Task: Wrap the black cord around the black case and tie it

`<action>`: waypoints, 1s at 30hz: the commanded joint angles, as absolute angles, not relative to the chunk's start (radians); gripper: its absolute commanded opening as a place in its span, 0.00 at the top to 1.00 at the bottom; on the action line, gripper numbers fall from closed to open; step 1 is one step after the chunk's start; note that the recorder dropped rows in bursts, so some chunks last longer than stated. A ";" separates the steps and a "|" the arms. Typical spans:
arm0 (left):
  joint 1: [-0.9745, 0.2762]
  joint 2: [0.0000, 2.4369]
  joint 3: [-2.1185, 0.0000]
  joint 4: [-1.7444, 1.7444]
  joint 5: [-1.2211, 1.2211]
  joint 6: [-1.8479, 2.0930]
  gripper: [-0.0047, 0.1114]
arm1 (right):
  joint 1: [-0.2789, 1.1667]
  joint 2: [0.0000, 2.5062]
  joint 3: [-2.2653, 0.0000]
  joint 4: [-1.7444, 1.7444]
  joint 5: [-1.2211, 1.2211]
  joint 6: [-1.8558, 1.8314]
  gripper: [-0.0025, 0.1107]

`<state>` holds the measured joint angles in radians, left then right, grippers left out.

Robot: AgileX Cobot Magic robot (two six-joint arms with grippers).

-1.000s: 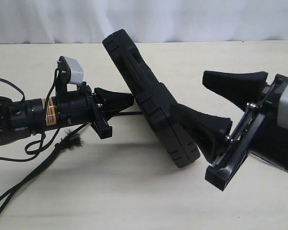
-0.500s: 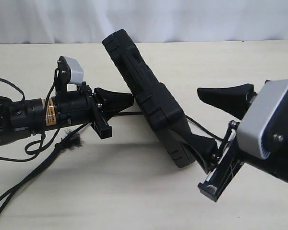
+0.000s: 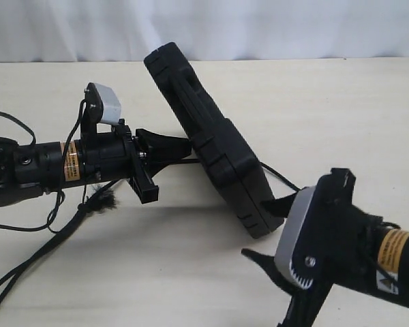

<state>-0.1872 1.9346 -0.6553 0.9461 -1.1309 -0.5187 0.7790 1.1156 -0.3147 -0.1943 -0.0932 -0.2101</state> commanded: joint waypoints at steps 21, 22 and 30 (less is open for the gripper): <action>-0.186 1.936 -0.652 0.952 -1.135 -0.525 0.96 | 0.863 0.921 -0.358 -1.108 0.540 0.980 0.94; -0.186 1.936 -0.652 0.949 -1.135 -0.525 0.96 | 0.863 0.921 -0.325 -1.222 0.459 1.087 0.94; -0.186 1.936 -0.652 0.949 -1.135 -0.525 0.96 | 0.924 0.919 -0.134 -1.744 0.564 1.723 0.94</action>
<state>-0.1872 1.9346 -0.6553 0.9521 -1.1272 -0.5187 0.8840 0.9198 -0.1682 -1.6750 0.5143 1.6338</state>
